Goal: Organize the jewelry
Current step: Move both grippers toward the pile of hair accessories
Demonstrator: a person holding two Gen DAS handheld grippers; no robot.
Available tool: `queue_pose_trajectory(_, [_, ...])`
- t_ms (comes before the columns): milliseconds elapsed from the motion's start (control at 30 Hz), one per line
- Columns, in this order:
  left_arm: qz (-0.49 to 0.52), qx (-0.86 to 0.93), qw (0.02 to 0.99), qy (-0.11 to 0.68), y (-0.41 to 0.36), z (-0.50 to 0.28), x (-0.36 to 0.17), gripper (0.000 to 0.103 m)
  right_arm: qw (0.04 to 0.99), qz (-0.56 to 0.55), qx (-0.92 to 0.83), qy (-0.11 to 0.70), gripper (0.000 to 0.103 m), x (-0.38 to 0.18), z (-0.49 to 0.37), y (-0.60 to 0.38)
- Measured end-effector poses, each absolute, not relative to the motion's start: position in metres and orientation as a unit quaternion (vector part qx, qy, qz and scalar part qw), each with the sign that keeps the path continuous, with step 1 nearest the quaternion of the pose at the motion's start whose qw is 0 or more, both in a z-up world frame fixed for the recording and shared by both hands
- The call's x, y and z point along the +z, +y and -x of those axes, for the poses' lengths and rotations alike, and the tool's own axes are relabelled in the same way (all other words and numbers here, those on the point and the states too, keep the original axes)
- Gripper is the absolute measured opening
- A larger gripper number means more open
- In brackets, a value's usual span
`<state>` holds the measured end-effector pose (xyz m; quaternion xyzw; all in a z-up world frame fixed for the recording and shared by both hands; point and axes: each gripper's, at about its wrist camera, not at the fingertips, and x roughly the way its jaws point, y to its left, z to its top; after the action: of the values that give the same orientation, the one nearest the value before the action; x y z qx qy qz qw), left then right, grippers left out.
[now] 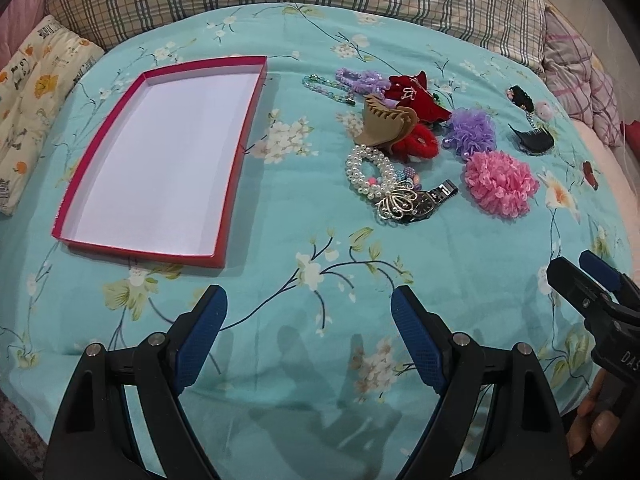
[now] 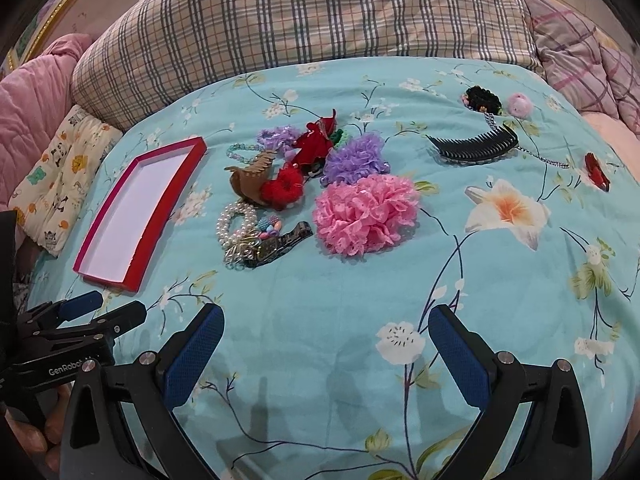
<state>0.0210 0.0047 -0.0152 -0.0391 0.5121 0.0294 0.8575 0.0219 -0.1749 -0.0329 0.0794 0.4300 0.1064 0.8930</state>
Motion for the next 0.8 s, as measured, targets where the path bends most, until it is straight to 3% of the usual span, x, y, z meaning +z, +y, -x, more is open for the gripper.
queue_pose_trajectory(500, [0.059, -0.016, 0.863, 0.501, -0.010, -0.083, -0.004, 0.085, 0.888, -0.097, 0.082, 0.442, 0.101, -0.040, -0.064, -0.201])
queue_pose_trajectory(800, [0.104, -0.047, 0.849, 0.516, -0.021, -0.142, -0.023, 0.085, 0.879, -0.128, 0.083, 0.452, 0.098, -0.058, -0.101, -0.213])
